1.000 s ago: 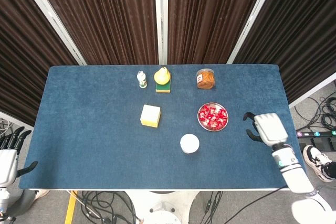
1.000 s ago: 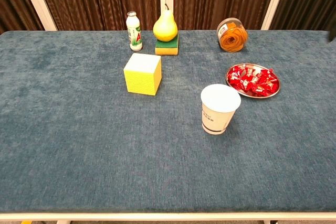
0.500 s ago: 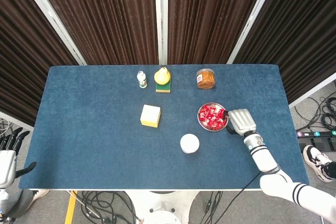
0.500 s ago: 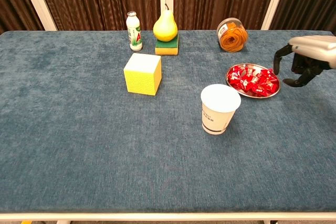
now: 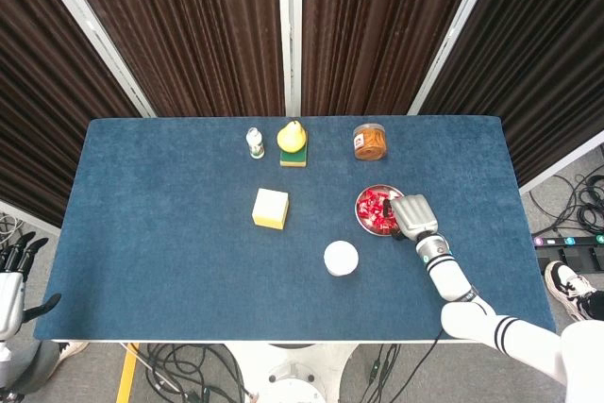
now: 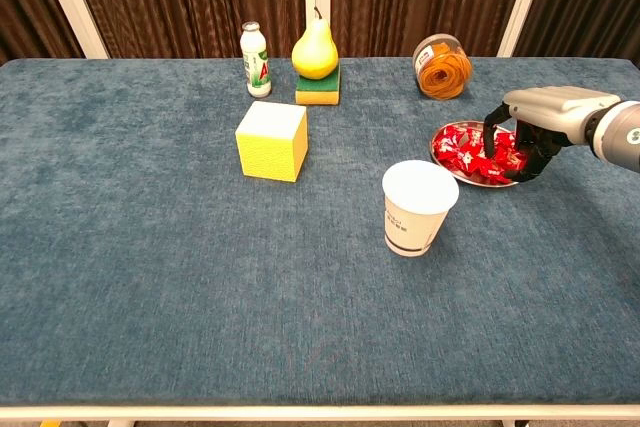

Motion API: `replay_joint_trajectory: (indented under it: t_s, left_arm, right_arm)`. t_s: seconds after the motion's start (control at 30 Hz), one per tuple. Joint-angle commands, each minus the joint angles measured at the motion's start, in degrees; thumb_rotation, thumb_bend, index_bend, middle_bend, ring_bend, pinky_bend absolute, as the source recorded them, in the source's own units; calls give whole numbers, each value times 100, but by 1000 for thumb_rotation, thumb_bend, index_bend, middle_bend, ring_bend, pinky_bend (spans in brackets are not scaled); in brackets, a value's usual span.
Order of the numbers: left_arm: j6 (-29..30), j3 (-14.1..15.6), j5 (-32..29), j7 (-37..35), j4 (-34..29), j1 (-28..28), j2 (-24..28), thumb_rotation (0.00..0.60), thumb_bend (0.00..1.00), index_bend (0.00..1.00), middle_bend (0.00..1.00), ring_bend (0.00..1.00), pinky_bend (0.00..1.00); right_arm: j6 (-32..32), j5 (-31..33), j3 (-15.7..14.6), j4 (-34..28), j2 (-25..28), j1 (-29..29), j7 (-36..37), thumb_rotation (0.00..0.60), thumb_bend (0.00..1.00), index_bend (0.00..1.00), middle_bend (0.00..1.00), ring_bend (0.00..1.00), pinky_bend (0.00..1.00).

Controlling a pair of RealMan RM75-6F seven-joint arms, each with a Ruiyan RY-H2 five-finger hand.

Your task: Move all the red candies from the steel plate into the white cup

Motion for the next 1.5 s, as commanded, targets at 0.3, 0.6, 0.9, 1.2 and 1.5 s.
replay_joint_trajectory:
  t_s: [0.3, 0.6, 0.9, 1.2, 1.5]
  left_arm:
    - [22, -6, 9, -52, 54, 21, -12, 600, 4, 219, 212, 209, 204]
    - [40, -29, 9, -95, 97, 26, -24, 600, 4, 220, 212, 210, 204]
    - [91, -48, 46, -58, 70, 28, 1, 600, 4, 219, 212, 209, 204]
    - [133, -46, 62, 6, -14, 49, 33, 600, 3, 220, 212, 209, 204]
    - [151, -26, 20, -61, 42, 109, 10, 600, 4, 220, 212, 210, 204]
  right_arm:
    - [-49, 209, -102, 90, -109, 148, -197, 600, 234, 448, 998, 1000, 1000]
    - [167, 252, -67, 90, -148, 195, -238, 600, 375, 617, 1000, 1000, 1000]
    - [942, -749, 162, -1905, 1035, -126, 599, 600, 390, 649, 1000, 1000, 1000]
    - [759, -1826, -101, -3195, 1607, -112, 1263, 600, 390, 648, 1000, 1000, 1000]
    - [534, -1697, -396, -2953, 1191, 52, 809, 600, 390, 571, 1000, 1000, 1000]
